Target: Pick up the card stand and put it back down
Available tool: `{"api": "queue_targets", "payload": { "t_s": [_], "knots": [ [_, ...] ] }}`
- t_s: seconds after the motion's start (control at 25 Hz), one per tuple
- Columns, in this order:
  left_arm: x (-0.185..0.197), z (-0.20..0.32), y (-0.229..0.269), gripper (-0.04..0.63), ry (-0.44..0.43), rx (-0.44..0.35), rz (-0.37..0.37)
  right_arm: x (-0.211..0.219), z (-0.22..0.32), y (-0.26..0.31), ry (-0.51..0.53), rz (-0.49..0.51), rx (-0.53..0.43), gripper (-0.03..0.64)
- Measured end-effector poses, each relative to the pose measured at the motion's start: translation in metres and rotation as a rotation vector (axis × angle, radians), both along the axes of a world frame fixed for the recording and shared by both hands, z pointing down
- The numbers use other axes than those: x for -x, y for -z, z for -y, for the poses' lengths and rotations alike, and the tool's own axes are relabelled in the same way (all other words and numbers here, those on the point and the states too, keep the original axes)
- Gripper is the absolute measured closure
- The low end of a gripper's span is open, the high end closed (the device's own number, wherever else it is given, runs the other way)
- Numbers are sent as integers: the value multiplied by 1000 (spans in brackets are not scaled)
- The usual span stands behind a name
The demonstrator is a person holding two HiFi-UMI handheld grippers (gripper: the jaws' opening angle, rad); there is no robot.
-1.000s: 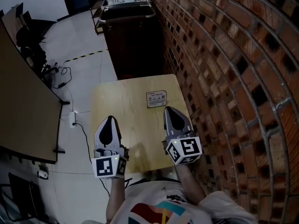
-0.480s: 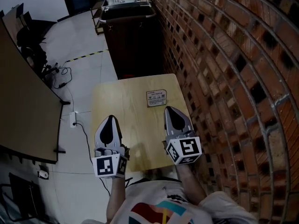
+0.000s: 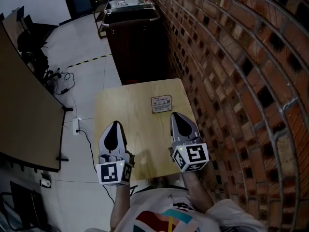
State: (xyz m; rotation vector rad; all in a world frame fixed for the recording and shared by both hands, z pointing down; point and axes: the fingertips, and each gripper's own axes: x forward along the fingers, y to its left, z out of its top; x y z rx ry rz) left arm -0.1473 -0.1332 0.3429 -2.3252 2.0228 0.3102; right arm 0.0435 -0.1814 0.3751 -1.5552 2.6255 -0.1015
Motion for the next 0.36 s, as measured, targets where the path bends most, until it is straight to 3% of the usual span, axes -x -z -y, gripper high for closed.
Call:
{"api": "queue_targets", "payload": {
  "t_s": [0.36],
  "knots": [
    [5, 3, -1, 591, 10, 0, -7, 3, 3, -2, 2, 1, 6, 614]
  ]
}}
